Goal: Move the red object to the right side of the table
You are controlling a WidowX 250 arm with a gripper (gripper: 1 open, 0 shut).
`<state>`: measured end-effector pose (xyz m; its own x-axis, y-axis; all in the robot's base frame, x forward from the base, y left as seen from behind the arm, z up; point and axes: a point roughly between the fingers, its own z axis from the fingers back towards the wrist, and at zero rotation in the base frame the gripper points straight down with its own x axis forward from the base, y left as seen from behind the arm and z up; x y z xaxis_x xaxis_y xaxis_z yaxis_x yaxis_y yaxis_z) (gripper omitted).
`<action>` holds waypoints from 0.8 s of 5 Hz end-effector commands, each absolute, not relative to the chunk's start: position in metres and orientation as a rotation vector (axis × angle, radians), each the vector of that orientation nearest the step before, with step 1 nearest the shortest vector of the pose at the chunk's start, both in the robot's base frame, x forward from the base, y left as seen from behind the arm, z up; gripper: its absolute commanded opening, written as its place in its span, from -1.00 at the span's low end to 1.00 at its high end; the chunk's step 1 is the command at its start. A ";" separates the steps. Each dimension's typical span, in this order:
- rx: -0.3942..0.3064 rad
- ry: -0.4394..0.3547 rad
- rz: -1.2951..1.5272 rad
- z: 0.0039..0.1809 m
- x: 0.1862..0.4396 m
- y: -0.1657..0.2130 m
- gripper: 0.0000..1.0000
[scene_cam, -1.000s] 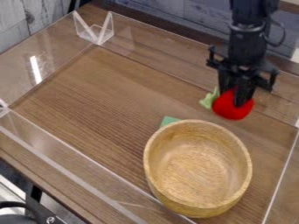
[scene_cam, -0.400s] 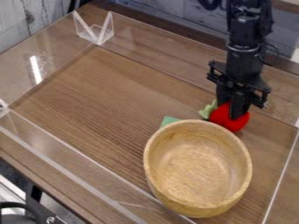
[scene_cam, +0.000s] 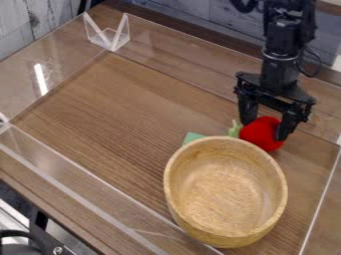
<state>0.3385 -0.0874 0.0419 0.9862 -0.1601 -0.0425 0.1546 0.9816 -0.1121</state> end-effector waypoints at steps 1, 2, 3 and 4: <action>-0.113 -0.092 -0.059 0.085 0.354 -0.084 1.00; -0.117 -0.152 -0.030 0.115 0.356 -0.066 1.00; -0.114 -0.215 0.010 0.147 0.359 -0.036 1.00; -0.088 -0.262 0.035 0.155 0.364 0.003 1.00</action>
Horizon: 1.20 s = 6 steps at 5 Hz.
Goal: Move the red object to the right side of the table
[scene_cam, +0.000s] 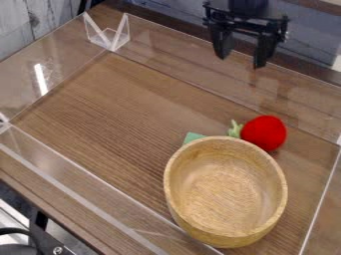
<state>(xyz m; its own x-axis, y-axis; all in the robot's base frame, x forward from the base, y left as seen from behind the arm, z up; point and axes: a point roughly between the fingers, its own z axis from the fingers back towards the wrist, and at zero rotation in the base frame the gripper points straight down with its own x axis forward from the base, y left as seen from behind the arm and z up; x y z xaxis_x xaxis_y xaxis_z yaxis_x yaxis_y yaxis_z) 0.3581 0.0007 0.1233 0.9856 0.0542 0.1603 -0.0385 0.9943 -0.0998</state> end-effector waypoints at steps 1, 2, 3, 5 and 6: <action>-0.076 -0.251 0.037 0.146 0.369 0.012 1.00; -0.069 -0.235 0.031 0.135 0.374 0.015 1.00; -0.059 -0.231 0.046 0.121 0.375 0.014 1.00; -0.031 -0.265 0.048 0.111 0.366 0.043 1.00; -0.009 -0.301 0.043 0.113 0.362 0.067 -1.00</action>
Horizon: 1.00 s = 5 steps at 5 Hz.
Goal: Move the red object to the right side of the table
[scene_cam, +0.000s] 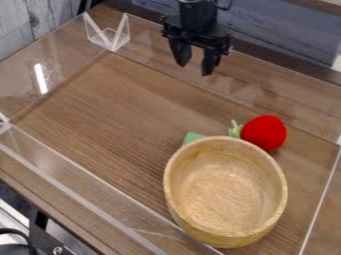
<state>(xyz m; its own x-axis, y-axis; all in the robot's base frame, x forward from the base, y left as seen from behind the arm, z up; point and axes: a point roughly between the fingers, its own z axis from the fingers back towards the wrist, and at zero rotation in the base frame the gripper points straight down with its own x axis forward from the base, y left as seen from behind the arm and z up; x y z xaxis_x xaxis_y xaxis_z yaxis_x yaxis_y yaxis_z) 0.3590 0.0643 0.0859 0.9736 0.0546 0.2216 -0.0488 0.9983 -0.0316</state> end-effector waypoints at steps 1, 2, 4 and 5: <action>0.001 -0.333 0.017 0.115 0.359 0.075 1.00; 0.005 -0.348 -0.012 0.113 0.362 0.076 1.00; 0.035 -0.375 -0.004 0.138 0.372 0.102 1.00; 0.048 -0.372 -0.007 0.126 0.372 0.095 1.00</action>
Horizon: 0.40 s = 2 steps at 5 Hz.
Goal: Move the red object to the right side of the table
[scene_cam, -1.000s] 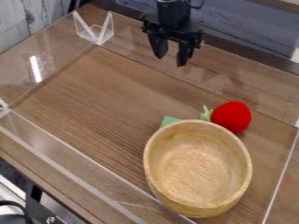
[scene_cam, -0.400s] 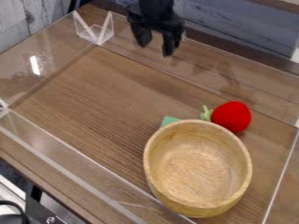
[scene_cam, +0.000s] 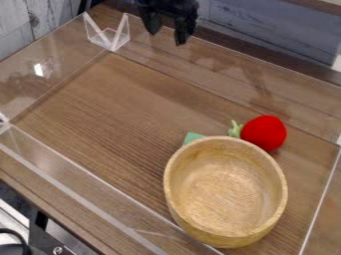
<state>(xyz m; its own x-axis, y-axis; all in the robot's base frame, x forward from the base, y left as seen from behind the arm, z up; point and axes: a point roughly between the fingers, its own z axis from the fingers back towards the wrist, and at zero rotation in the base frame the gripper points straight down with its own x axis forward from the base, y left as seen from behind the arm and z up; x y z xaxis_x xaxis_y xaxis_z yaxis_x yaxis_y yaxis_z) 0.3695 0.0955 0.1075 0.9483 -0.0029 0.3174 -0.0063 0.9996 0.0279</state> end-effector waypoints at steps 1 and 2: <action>0.049 -0.366 -0.006 0.117 0.370 0.088 1.00; 0.041 -0.368 -0.029 0.103 0.369 0.082 1.00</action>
<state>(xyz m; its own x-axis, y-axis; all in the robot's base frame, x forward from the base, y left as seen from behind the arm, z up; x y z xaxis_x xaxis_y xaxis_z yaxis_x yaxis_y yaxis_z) 0.3653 0.0834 0.0882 0.9475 -0.0263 0.3187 0.0167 0.9993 0.0328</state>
